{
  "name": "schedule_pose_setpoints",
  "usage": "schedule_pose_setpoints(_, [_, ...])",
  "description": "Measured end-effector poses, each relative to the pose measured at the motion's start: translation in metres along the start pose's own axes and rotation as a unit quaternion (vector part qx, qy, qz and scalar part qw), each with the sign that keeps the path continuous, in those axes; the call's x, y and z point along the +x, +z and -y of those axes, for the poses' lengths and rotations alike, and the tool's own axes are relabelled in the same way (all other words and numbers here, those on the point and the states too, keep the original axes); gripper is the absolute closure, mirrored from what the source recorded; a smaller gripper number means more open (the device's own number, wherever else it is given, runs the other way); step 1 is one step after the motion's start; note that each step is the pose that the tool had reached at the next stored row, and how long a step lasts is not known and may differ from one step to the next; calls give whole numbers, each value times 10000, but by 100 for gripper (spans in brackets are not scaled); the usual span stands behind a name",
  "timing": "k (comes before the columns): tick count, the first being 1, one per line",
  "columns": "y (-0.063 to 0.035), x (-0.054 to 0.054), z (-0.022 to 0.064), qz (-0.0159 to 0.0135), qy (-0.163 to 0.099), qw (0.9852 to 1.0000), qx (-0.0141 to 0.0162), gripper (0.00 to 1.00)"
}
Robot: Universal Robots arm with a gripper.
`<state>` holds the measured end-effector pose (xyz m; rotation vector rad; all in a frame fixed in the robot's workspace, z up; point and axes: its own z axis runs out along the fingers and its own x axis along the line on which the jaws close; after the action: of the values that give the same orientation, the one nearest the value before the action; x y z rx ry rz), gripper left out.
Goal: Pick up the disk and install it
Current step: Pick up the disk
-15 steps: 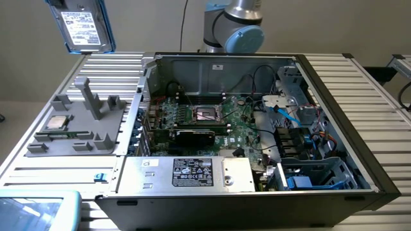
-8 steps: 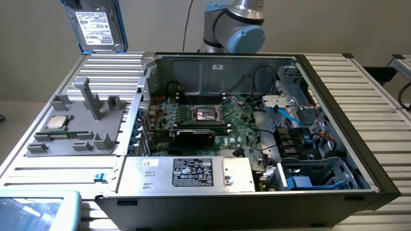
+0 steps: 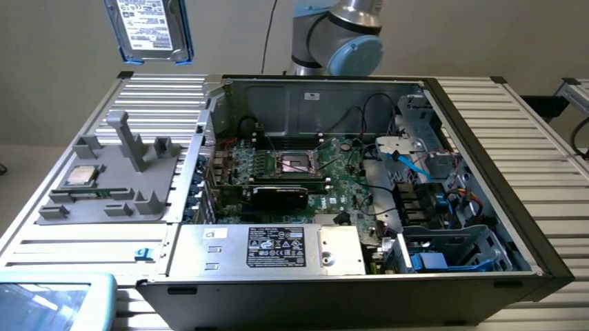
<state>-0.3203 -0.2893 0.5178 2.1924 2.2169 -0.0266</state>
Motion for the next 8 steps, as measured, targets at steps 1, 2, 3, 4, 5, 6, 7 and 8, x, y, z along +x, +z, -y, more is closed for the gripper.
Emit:
schedule_pose_setpoints(1, [-18,-20,-27,0,-1,10000,4,63])
schedule_pose_setpoints(2, [-30,-41,-57,0,0,10000,8,63])
schedule_pose_setpoints(3, [-36,-61,-87,0,0,10000,10,63])
schedule_pose_setpoints(4, [-39,-81,-118,0,0,10000,11,63])
schedule_pose_setpoints(5, [-44,-101,-149,0,-1,10000,13,63])
schedule_pose_setpoints(6, [-47,-120,-175,0,-1,10000,15,63])
schedule_pose_setpoints(7, [-50,-139,-198,0,0,10000,17,63])
schedule_pose_setpoints(8, [-51,-157,-219,0,0,10000,17,63])
